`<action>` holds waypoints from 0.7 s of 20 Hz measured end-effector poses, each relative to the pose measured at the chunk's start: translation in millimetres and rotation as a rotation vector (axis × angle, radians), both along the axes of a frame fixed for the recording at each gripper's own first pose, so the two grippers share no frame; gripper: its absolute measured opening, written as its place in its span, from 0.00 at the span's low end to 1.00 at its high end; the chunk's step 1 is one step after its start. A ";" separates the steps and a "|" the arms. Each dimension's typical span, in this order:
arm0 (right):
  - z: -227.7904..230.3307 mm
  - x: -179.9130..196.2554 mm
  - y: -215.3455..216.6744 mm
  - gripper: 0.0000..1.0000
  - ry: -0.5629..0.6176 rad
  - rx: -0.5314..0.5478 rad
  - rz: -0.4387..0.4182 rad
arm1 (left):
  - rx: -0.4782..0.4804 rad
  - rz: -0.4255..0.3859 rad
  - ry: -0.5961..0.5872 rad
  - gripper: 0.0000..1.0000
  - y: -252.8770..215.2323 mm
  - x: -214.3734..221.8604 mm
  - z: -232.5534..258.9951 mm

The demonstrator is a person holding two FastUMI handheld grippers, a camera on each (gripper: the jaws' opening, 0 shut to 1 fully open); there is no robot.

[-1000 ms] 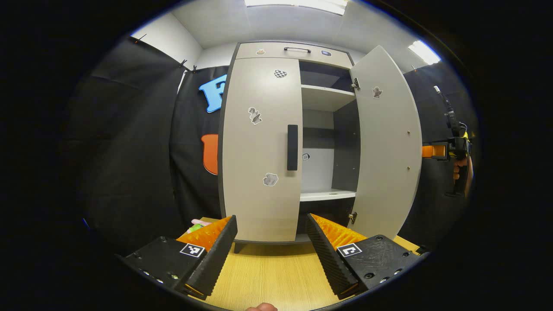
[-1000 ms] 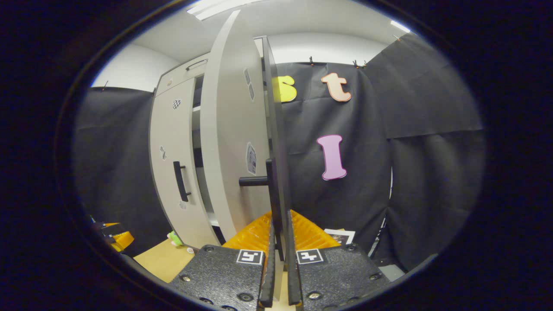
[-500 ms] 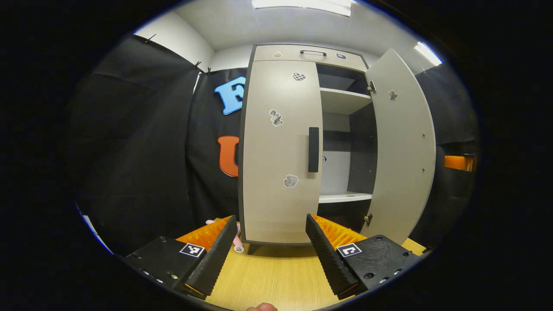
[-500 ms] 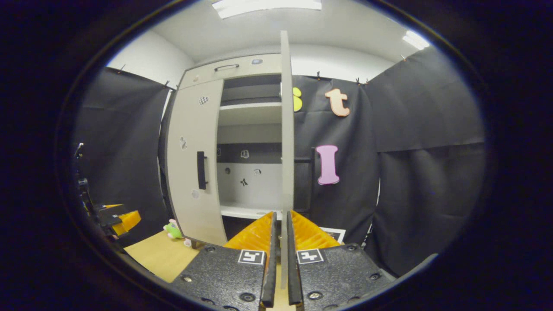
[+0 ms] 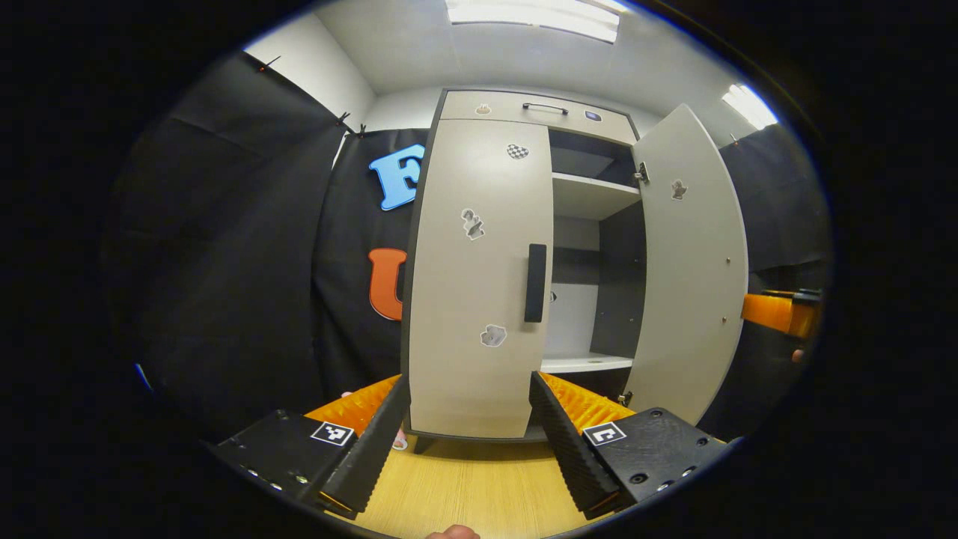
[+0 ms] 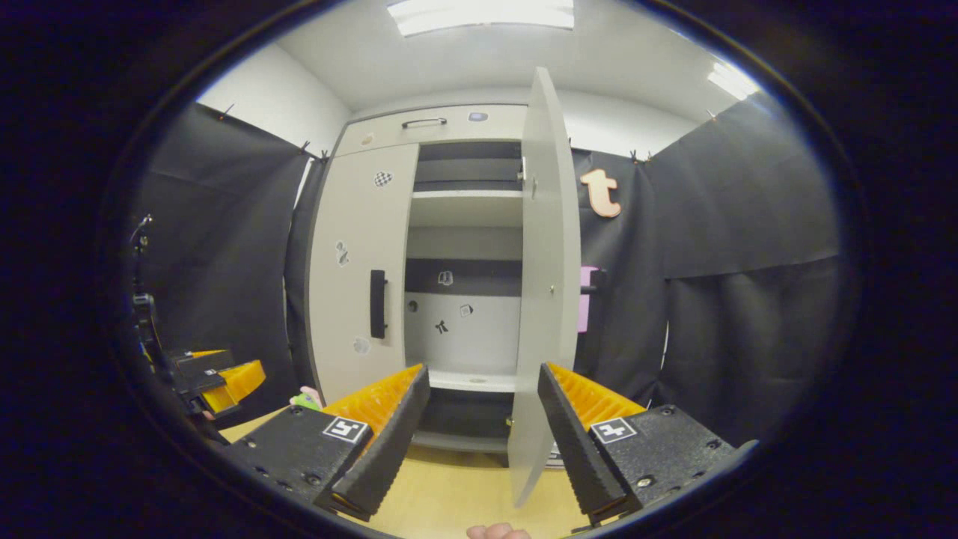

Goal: Open the right door of the double-door shoe cabinet with the right hand, and open the left door with the left hand.

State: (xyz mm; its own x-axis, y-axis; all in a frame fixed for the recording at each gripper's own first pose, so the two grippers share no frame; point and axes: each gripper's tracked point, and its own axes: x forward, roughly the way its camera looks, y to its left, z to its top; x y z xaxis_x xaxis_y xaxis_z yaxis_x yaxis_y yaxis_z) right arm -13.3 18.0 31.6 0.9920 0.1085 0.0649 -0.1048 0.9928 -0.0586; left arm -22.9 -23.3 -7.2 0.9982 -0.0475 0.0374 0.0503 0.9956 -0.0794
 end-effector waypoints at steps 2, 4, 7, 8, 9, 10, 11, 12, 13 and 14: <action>-10.5 0.2 -1.3 0.94 0.028 -0.015 -0.005 | -0.047 -0.075 -0.015 0.95 -22.7 19.4 19.3; -21.8 -7.3 6.4 0.94 0.048 -0.009 0.027 | -0.095 -0.146 -0.040 0.95 -45.8 48.2 46.6; -39.5 -20.6 3.5 0.93 0.076 -0.006 0.041 | -0.108 -0.173 -0.088 0.94 -61.8 100.6 78.5; -43.4 -23.8 0.1 0.93 0.084 -0.012 0.035 | -0.109 -0.176 -0.083 0.95 -67.4 117.7 81.7; -47.2 -27.2 -4.4 0.93 0.088 -0.009 0.021 | -0.105 -0.177 -0.076 0.95 -72.7 135.3 85.3; -49.4 -30.9 -11.0 0.92 0.090 -0.004 0.006 | -0.096 -0.178 -0.064 0.95 -79.2 153.4 87.3; -51.3 -34.6 -17.0 0.89 0.090 0.002 -0.008 | -0.082 -0.174 -0.054 0.95 -84.8 168.0 88.6; -51.5 -37.2 -24.1 0.92 0.089 0.007 -0.025 | -0.064 -0.162 -0.047 0.95 -88.7 181.9 89.4; -52.6 -38.0 -30.8 0.91 0.090 0.009 -0.043 | -0.045 -0.150 -0.048 0.95 -93.5 194.1 91.2; -53.7 -38.6 -38.7 0.92 0.095 0.008 -0.064 | -0.026 -0.135 -0.044 0.95 -95.4 205.0 89.7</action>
